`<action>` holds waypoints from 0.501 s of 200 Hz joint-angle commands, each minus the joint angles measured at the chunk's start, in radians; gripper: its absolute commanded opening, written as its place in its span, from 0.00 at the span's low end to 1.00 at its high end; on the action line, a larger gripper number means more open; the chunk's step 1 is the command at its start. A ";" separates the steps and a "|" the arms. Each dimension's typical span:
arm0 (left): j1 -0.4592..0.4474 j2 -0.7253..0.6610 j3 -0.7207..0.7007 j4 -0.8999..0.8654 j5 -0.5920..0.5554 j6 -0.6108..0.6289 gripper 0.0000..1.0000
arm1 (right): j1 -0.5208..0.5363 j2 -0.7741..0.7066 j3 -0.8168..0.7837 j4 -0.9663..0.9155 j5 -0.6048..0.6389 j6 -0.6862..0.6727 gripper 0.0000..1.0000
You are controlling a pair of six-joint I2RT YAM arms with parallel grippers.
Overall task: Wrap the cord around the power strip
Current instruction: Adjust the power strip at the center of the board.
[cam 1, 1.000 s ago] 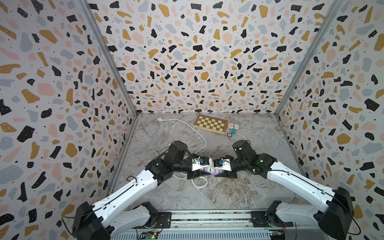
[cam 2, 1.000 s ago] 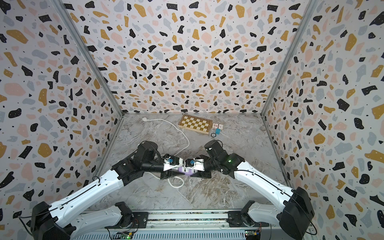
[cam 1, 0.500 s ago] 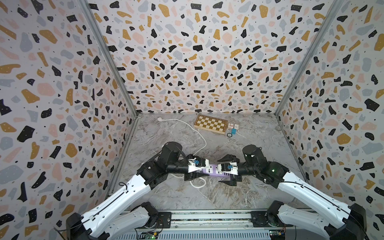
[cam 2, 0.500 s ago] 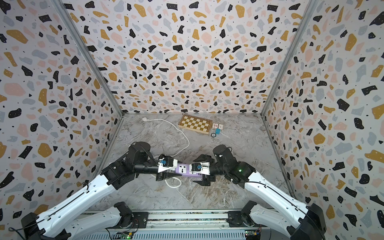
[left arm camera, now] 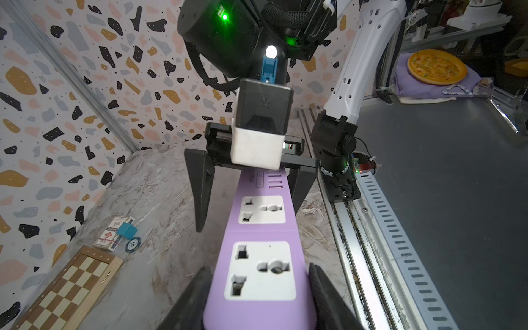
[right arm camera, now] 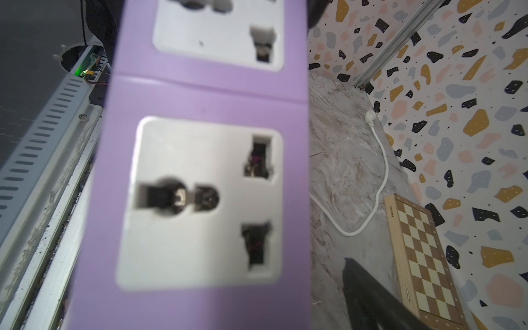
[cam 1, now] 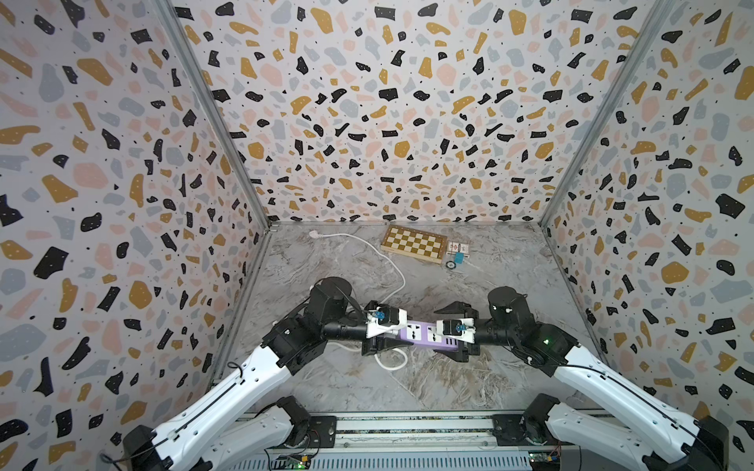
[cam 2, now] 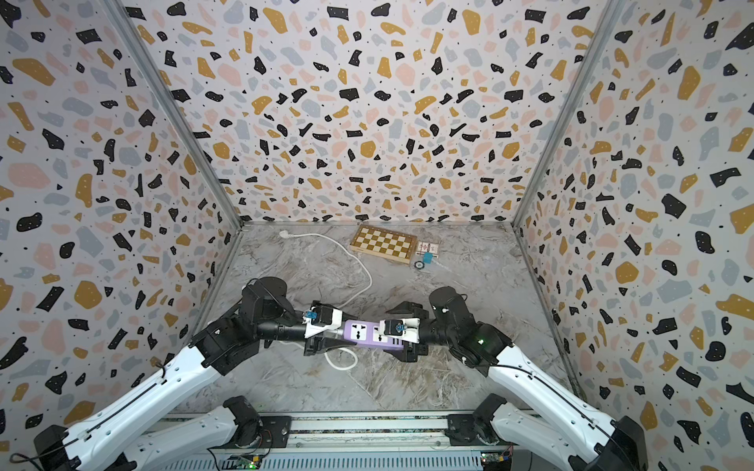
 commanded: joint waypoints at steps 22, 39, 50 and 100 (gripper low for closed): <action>-0.004 -0.013 0.012 0.188 0.047 -0.063 0.05 | -0.005 0.015 0.015 0.003 -0.076 -0.003 0.81; -0.004 -0.011 0.002 0.223 0.040 -0.072 0.05 | -0.005 0.020 0.019 0.006 -0.094 0.001 0.79; -0.004 -0.007 0.002 0.231 0.038 -0.074 0.05 | -0.005 0.019 0.021 0.010 -0.102 0.004 0.77; -0.003 0.001 -0.018 0.294 0.035 -0.100 0.05 | -0.009 0.025 0.016 0.041 -0.127 0.021 0.56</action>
